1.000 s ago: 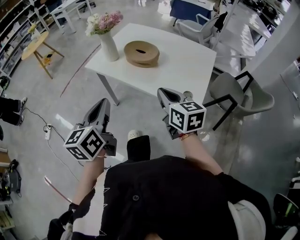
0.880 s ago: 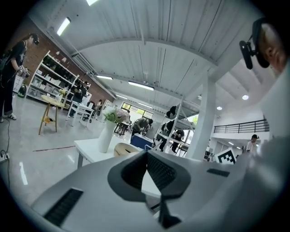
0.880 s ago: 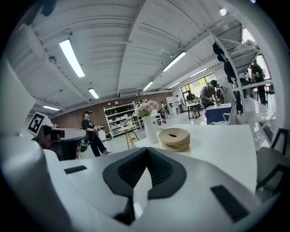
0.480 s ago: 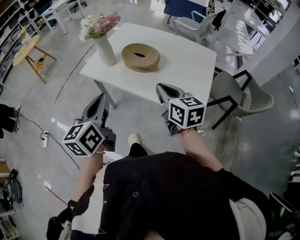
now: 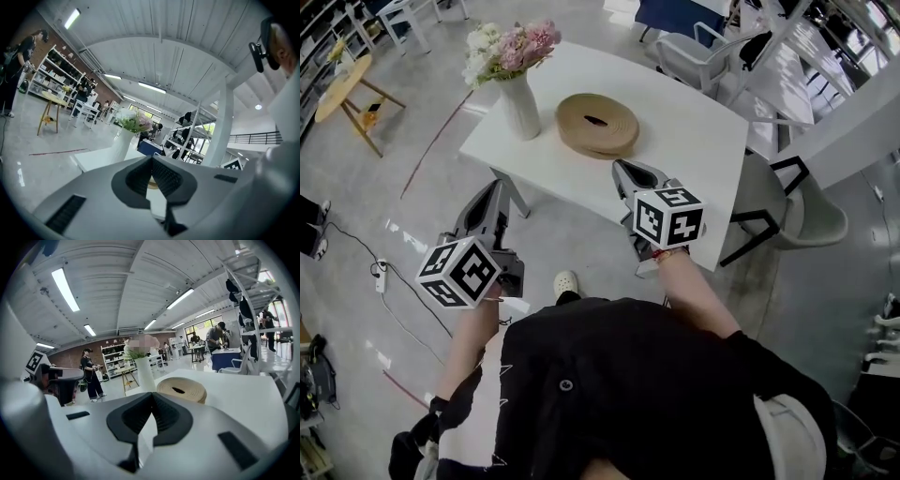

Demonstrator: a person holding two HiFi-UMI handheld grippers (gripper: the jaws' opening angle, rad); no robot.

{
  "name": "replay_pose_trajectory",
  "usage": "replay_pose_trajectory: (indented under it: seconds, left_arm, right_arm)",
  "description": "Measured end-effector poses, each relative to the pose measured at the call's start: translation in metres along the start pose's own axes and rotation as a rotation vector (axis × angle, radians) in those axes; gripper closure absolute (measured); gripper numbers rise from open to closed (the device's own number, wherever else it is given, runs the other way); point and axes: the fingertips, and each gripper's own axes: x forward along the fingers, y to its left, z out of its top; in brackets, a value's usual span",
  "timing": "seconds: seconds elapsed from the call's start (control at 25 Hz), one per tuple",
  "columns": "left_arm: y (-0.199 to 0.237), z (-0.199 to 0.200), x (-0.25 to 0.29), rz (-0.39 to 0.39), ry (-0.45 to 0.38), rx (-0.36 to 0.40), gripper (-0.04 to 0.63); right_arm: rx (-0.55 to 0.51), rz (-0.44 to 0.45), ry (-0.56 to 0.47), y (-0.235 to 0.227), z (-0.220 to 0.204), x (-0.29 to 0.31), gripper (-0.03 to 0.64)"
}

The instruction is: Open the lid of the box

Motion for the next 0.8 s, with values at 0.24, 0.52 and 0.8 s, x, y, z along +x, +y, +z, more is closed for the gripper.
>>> replay_pose_trajectory:
  seconds: [0.24, 0.52, 0.8]
  left_arm:
    - [0.036, 0.020, 0.017, 0.027, -0.016, -0.026, 0.584]
    - [0.074, 0.046, 0.036, 0.039, -0.032, -0.021, 0.584]
    - [0.102, 0.065, 0.059, 0.037, -0.048, -0.021, 0.584]
  right_arm:
    - [-0.043, -0.022, 0.097, -0.010, -0.009, 0.045, 0.573]
    - [-0.111, -0.049, 0.177, -0.015, -0.014, 0.091, 0.505]
    - [-0.203, -0.068, 0.256, -0.021, -0.018, 0.131, 0.473]
